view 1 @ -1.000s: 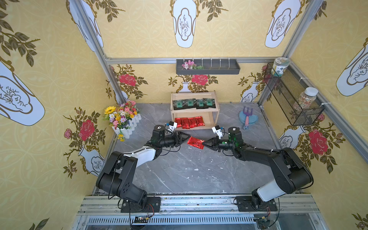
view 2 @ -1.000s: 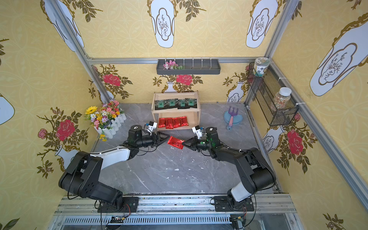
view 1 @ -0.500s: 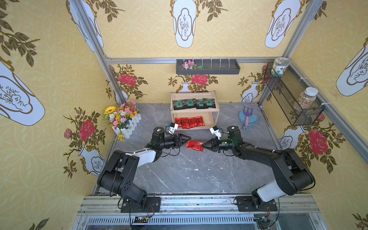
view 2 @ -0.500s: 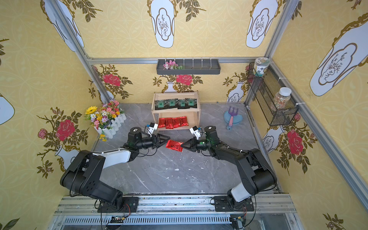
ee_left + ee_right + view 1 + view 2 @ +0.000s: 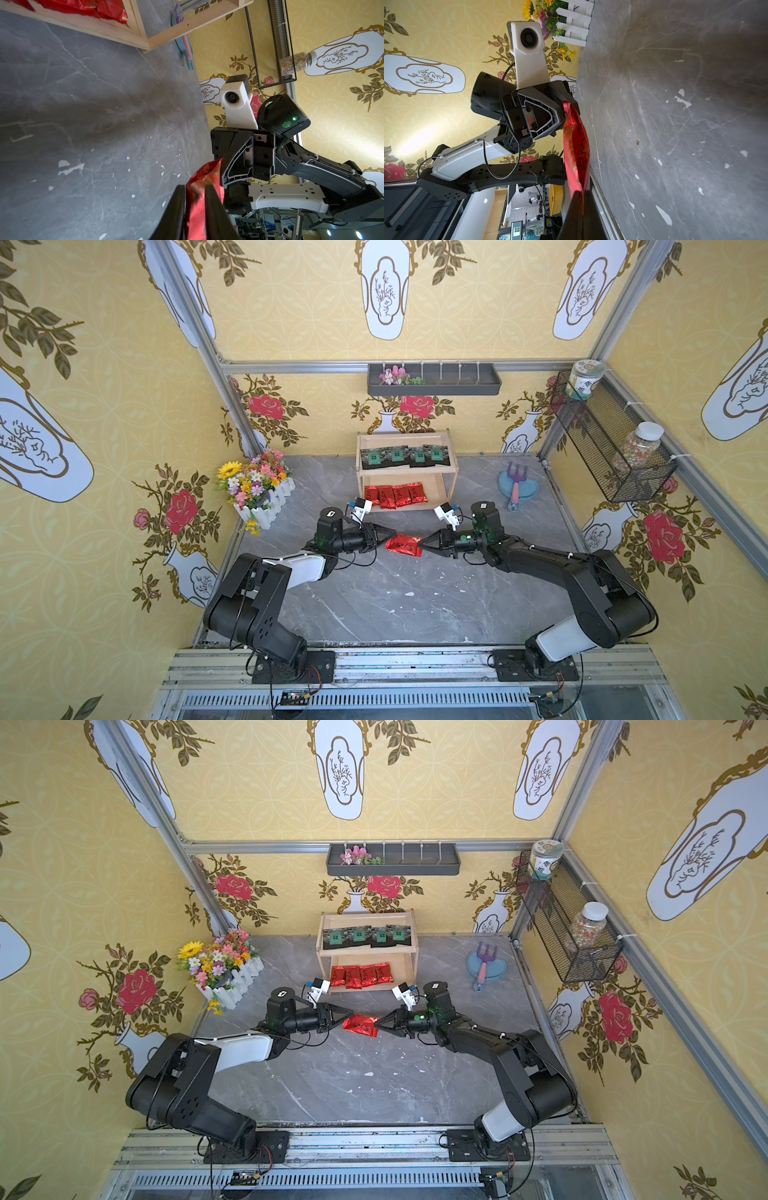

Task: Place the tea bags on the shelf by color
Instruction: Pick up the tea bag from the center of the board.

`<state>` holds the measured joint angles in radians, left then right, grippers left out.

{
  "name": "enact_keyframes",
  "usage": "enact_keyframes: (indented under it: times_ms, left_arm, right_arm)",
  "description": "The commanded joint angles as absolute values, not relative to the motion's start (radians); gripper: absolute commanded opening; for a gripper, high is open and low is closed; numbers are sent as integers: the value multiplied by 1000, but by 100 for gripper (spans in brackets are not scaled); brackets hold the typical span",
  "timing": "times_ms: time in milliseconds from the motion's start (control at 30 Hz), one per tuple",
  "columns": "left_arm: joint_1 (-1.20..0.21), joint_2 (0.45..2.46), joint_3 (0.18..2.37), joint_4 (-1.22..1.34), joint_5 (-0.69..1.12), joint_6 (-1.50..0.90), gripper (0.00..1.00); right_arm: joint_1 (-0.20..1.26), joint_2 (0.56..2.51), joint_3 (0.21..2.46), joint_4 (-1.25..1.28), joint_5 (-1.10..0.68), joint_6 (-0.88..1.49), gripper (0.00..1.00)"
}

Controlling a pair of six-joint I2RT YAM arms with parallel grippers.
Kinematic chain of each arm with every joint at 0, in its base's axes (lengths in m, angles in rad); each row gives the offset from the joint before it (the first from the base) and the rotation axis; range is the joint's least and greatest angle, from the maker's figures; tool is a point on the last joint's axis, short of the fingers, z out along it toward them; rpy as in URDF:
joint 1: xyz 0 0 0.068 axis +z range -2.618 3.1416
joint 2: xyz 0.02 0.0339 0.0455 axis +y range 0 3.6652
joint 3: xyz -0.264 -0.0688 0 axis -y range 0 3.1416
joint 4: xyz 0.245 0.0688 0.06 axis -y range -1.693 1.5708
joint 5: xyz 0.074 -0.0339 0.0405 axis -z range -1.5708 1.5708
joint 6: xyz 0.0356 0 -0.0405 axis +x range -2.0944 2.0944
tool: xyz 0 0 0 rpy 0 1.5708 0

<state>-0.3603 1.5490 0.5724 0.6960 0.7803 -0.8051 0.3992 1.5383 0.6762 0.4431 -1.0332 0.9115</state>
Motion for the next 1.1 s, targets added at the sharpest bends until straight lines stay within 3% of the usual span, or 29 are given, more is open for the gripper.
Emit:
enact_keyframes:
  times_ms: [0, 233, 933, 967, 1033, 1067]
  left_arm:
    - [-361, 1545, 563, 747, 786, -808, 18]
    - [-357, 1538, 558, 747, 772, -813, 0]
    - [-333, 1579, 491, 1035, 816, -996, 0]
    - [-333, 1573, 489, 1034, 816, -995, 1]
    - [-332, 1563, 492, 1028, 812, -995, 23]
    - [-332, 1557, 492, 1021, 812, -994, 28]
  right_arm:
    - [400, 1539, 685, 473, -1046, 914, 0]
    - [397, 1540, 676, 479, -1055, 916, 0]
    - [368, 1533, 627, 545, -1073, 952, 0]
    - [368, 1532, 629, 538, -1067, 948, 0]
    - [365, 1534, 636, 537, -1056, 949, 0]
    - [365, 1535, 641, 543, -1047, 955, 0]
